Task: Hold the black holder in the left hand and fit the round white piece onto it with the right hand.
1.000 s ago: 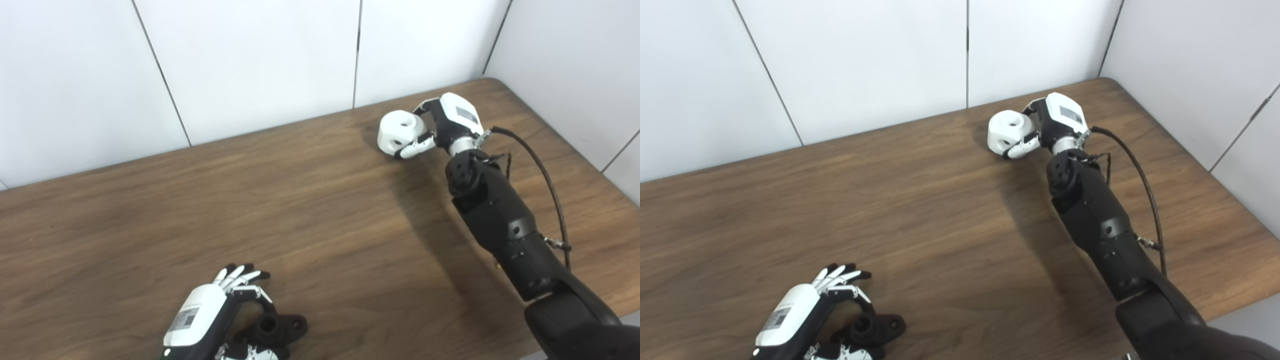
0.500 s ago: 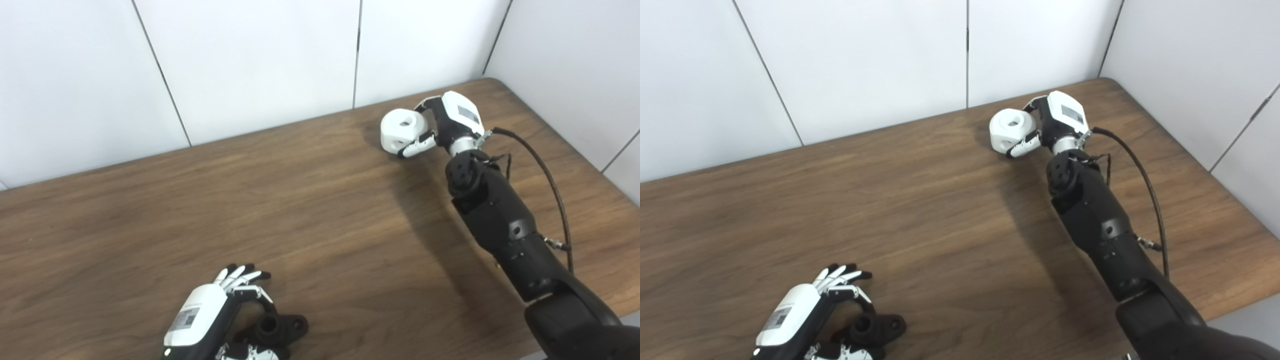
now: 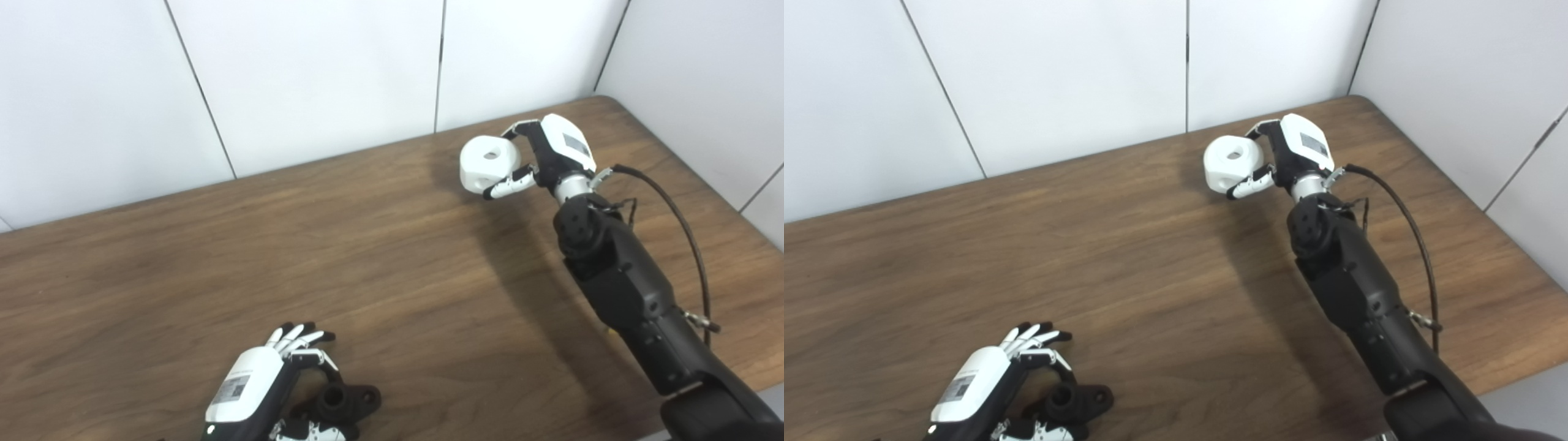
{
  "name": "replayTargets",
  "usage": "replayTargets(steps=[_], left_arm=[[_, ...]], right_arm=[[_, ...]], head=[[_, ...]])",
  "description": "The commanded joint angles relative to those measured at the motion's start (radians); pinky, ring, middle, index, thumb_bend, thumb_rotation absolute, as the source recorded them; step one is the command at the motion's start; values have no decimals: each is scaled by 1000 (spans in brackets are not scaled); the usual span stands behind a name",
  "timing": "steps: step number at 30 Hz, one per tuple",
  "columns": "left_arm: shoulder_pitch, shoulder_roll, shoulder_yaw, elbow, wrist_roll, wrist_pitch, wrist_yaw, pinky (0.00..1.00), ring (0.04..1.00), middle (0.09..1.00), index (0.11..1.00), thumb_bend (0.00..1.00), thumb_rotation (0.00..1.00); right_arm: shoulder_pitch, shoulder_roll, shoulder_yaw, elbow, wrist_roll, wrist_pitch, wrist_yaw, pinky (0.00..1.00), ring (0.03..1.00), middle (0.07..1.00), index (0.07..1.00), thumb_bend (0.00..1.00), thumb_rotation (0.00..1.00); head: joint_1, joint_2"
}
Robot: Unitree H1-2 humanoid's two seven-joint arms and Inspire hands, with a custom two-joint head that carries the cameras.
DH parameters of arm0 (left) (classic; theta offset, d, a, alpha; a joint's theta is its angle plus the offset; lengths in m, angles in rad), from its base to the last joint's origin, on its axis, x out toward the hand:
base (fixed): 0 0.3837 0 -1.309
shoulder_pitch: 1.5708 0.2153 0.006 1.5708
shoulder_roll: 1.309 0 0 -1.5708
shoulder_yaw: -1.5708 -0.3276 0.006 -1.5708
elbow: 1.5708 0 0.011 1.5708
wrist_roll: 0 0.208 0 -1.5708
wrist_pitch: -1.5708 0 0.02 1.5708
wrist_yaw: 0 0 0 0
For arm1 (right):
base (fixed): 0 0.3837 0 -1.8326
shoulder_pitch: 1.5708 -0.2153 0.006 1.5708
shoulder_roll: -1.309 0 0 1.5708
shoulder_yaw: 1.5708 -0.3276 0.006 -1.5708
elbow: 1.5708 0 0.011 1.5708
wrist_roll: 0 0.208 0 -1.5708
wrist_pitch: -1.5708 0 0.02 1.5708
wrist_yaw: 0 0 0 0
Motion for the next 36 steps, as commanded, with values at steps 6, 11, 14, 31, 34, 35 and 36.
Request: replayTargets(steps=[6, 11, 14, 31, 34, 35, 36], left_arm=[[16, -15, -43, 22, 17, 43, -82, 981, 940, 856, 488, 513, 49], [13, -35, -57, 27, 37, 47, -72, 974, 937, 854, 488, 513, 49], [8, -49, -64, 30, 50, 51, -70, 969, 933, 853, 487, 513, 49], [-21, -93, -93, 30, 101, 106, -90, 965, 934, 854, 488, 512, 48], [-25, -95, -91, 29, 102, 109, -99, 964, 933, 854, 488, 512, 48], [-27, -95, -90, 28, 102, 109, -103, 964, 934, 855, 488, 512, 48], [-29, -95, -90, 27, 102, 109, -106, 964, 934, 855, 489, 512, 48]], right_arm=[[45, -4, -31, -248, 2, 1, 69, 849, 853, 789, 485, 522, 140], [100, 22, -45, -406, -5, 3, 176, 796, 837, 773, 484, 523, 139], [133, 39, -53, -497, -12, 3, 259, 801, 837, 772, 484, 522, 138], [193, 332, -190, -853, -159, 4, 966, 845, 835, 757, 482, 525, 149], [217, 369, -190, -881, -168, 4, 1005, 854, 838, 760, 482, 524, 147], [227, 374, -185, -885, -171, 4, 1010, 852, 839, 761, 482, 524, 148], [235, 377, -178, -889, -170, 3, 1011, 847, 841, 762, 482, 523, 149]], head=[[62, 15], [114, 29], [158, 44], [207, 92], [204, 100], [204, 103], [203, 107]])
